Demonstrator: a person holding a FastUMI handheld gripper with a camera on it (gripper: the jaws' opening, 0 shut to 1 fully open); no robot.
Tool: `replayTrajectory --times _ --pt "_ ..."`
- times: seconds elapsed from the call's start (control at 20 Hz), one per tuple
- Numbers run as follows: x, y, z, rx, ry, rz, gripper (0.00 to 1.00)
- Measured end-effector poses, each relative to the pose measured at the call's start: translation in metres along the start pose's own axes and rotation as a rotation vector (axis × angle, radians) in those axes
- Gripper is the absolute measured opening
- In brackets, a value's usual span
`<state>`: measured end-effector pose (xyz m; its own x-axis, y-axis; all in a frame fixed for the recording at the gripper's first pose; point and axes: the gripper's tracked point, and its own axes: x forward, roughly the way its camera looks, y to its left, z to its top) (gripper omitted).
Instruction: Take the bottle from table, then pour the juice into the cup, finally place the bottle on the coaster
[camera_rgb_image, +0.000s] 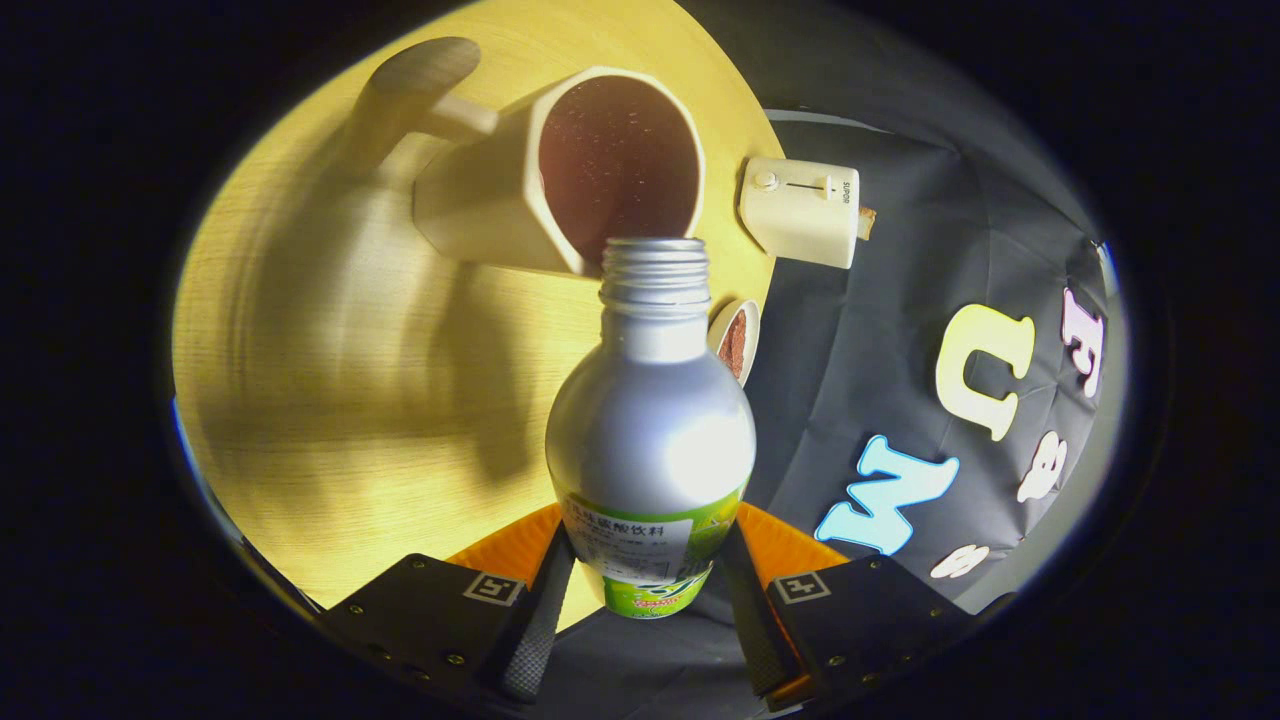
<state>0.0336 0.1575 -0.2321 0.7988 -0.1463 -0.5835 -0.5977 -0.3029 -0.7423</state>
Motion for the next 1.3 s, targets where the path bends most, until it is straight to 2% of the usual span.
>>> replayTrajectory --times 1.3 --pt "-0.014 -0.032 -0.002 -0.204 0.082 0.018 0.75"
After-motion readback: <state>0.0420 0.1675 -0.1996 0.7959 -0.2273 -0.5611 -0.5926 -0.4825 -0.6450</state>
